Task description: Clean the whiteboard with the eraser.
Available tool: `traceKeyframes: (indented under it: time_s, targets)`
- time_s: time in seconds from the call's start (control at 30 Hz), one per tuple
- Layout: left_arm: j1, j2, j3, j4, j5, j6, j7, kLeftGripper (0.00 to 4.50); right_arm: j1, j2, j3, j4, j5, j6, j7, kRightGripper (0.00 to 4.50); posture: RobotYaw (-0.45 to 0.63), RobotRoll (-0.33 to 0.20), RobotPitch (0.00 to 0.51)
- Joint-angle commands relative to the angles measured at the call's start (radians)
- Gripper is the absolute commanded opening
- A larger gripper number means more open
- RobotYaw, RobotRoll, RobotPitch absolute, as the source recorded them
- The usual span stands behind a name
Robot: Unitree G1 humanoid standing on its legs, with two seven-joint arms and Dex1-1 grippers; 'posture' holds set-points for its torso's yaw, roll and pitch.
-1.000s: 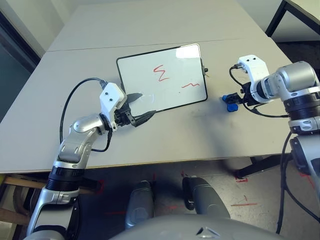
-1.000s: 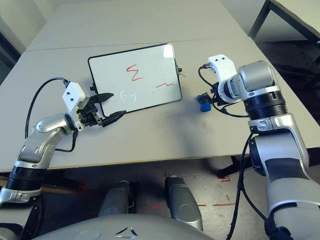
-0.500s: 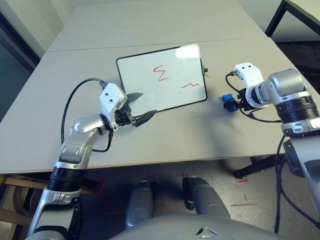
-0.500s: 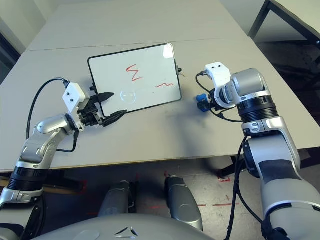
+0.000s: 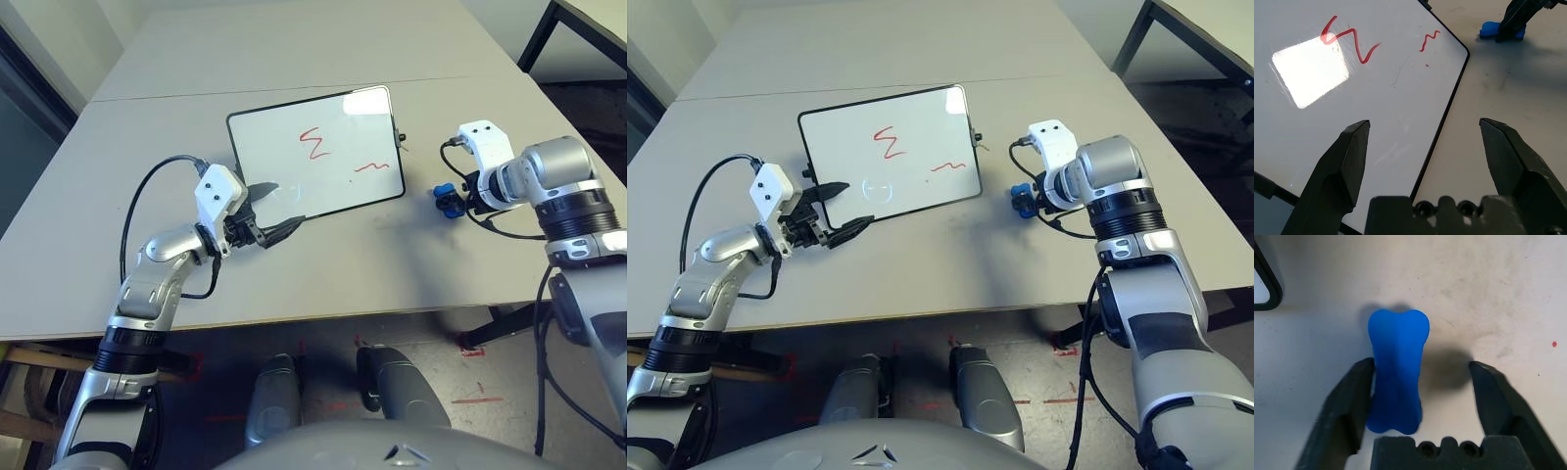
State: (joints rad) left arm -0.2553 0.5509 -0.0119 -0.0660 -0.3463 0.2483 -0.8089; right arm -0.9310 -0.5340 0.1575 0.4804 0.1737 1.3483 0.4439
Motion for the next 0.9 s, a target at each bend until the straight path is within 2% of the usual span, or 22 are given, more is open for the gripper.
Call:
traceKeyframes:
  time_s: [0.03,0.17,0.23,0.43,0.57,0.73,0.9]
  targets:
    - [0.010,0.005,0.000,0.002,0.016,-0.006,-0.006,4.50,0.027,-0.003,0.032,0.005,-0.009,0.005,0.016,2.41,-0.09,0.000,0.104]
    - [0.013,0.009,0.003,0.001,0.016,-0.007,-0.006,4.50,0.031,-0.021,0.061,-0.035,-0.004,0.003,0.044,0.83,-0.09,0.000,0.104]
    - [0.012,0.014,0.007,0.004,0.015,-0.008,-0.008,4.50,0.026,-0.041,0.092,-0.070,-0.003,-0.017,0.077,0.31,-0.09,0.000,0.105]
    - [0.000,0.032,0.018,0.018,0.015,-0.012,-0.014,4.50,-0.023,-0.147,0.276,-0.242,-0.048,-0.212,0.259,0.31,-0.10,0.000,0.103]
    - [-0.009,0.035,0.017,0.028,0.019,-0.015,-0.018,4.50,-0.068,-0.207,0.395,-0.335,-0.149,-0.403,0.362,0.31,-0.10,0.000,0.100]
    - [-0.022,0.030,0.009,0.035,0.026,-0.016,-0.024,4.50,-0.110,-0.226,0.511,-0.395,-0.301,-0.608,0.465,0.31,-0.10,0.000,0.093]
    - [-0.032,0.023,0.007,0.038,0.030,-0.017,-0.025,4.50,-0.129,-0.202,0.562,-0.352,-0.433,-0.757,0.518,0.31,-0.09,0.000,0.089]
